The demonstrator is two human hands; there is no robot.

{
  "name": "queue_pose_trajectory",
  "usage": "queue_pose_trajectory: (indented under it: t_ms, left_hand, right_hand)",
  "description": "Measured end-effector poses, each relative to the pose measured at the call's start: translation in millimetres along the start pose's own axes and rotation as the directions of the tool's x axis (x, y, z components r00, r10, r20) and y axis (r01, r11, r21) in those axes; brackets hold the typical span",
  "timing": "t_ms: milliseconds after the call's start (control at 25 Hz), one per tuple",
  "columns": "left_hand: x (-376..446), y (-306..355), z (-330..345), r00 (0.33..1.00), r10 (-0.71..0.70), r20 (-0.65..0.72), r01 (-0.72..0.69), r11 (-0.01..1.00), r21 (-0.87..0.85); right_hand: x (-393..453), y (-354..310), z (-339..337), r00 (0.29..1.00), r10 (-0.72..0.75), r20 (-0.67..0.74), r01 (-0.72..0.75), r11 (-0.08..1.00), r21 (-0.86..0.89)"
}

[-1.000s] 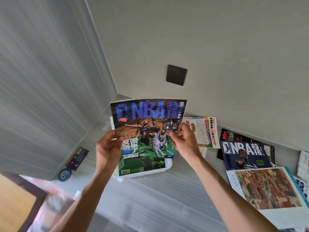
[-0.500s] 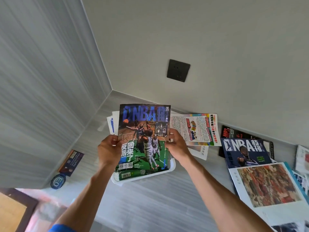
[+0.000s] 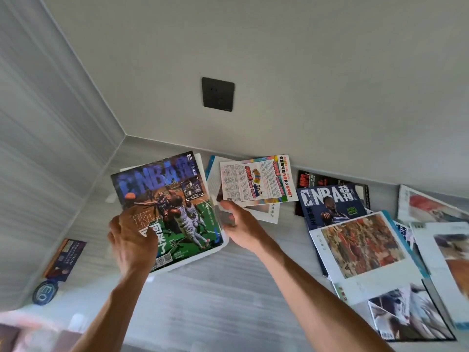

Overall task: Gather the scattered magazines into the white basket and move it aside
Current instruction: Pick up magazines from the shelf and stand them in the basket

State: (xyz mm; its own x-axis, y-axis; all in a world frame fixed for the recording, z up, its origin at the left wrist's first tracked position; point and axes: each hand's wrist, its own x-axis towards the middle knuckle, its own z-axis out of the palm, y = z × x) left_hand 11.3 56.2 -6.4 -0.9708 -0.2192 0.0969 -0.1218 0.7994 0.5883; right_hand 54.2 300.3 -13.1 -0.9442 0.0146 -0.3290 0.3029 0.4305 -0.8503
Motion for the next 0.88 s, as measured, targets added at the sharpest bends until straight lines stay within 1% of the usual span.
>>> queue_pose_trajectory:
  t_ms: [40, 80, 120, 160, 200, 240, 280, 320, 360, 440, 480, 560, 600, 640, 680, 720, 760, 800, 840, 880]
  left_hand:
    - [-6, 11, 1, 0.997, 0.069, -0.027, -0.069, 0.997, -0.02]
    - [-19, 27, 6, 0.991, 0.134, -0.005, -0.134, 0.99, -0.052]
    - [-37, 42, 16, 0.978, 0.197, 0.072, -0.19, 0.977, -0.096]
    - [-61, 58, 29, 0.95, 0.249, 0.189, -0.222, 0.963, -0.152]
    - [-88, 73, 42, 0.904, 0.296, 0.308, -0.238, 0.948, -0.211]
    - [-114, 87, 55, 0.847, 0.33, 0.415, -0.236, 0.936, -0.262]
    - [-138, 97, 67, 0.791, 0.354, 0.499, -0.224, 0.927, -0.302]
    - [-158, 104, 78, 0.747, 0.369, 0.554, -0.214, 0.921, -0.325]
    - [-171, 108, 88, 0.72, 0.376, 0.583, -0.209, 0.919, -0.335]
    - [-194, 110, 106, 0.68, 0.372, 0.632, -0.201, 0.923, -0.328]
    - [-205, 112, 115, 0.656, 0.351, 0.668, -0.197, 0.934, -0.297]
    - [-226, 117, 130, 0.599, 0.249, 0.761, -0.228, 0.964, -0.136]
    - [-234, 119, 135, 0.578, 0.206, 0.789, -0.29, 0.956, -0.037]
    - [-239, 119, 139, 0.567, 0.181, 0.804, -0.354, 0.934, 0.039]
    - [-242, 119, 142, 0.568, 0.157, 0.808, -0.38, 0.921, 0.088]
    - [-243, 117, 145, 0.577, 0.132, 0.806, -0.37, 0.922, 0.114]
    - [-244, 115, 147, 0.59, 0.09, 0.803, -0.319, 0.939, 0.129]
    - [-246, 114, 149, 0.599, 0.023, 0.8, -0.218, 0.967, 0.135]
    - [-246, 112, 150, 0.598, -0.063, 0.799, -0.078, 0.988, 0.136]
    - [-245, 110, 150, 0.581, -0.146, 0.801, 0.076, 0.989, 0.125]
  right_hand:
    - [-13, 13, -6, 0.998, 0.032, -0.052, -0.032, 0.999, -0.004]
    - [-32, 33, -18, 0.988, 0.087, -0.124, -0.087, 0.996, 0.012]
    - [-58, 58, -33, 0.962, 0.166, -0.218, -0.165, 0.986, 0.024]
    - [-87, 88, -53, 0.908, 0.26, -0.328, -0.272, 0.962, 0.009]
    - [-120, 124, -74, 0.832, 0.35, -0.43, -0.408, 0.912, -0.048]
    - [-153, 158, -93, 0.755, 0.426, -0.499, -0.551, 0.825, -0.129]
    - [-184, 187, -107, 0.699, 0.488, -0.523, -0.661, 0.72, -0.211]
    - [-207, 208, -112, 0.677, 0.531, -0.51, -0.714, 0.643, -0.278]
    - [-221, 222, -107, 0.696, 0.537, -0.477, -0.708, 0.623, -0.332]
    - [-235, 235, -74, 0.78, 0.484, -0.397, -0.621, 0.678, -0.392]
    - [-242, 238, -55, 0.821, 0.443, -0.359, -0.567, 0.702, -0.431]
    - [-255, 238, -26, 0.887, 0.362, -0.286, -0.461, 0.724, -0.514]
    - [-262, 237, -20, 0.912, 0.321, -0.254, -0.409, 0.746, -0.526]
    - [-267, 235, -18, 0.933, 0.287, -0.219, -0.36, 0.776, -0.517]
    - [-270, 234, -20, 0.948, 0.257, -0.185, -0.316, 0.812, -0.49]
    - [-273, 232, -23, 0.958, 0.245, -0.149, -0.286, 0.853, -0.436]
    - [-275, 232, -26, 0.959, 0.25, -0.137, -0.282, 0.901, -0.331]
    - [-278, 231, -29, 0.947, 0.286, -0.144, -0.309, 0.936, -0.168]
    - [-279, 231, -33, 0.928, 0.341, -0.151, -0.343, 0.939, 0.012]
    - [-280, 231, -37, 0.911, 0.389, -0.14, -0.366, 0.916, 0.164]
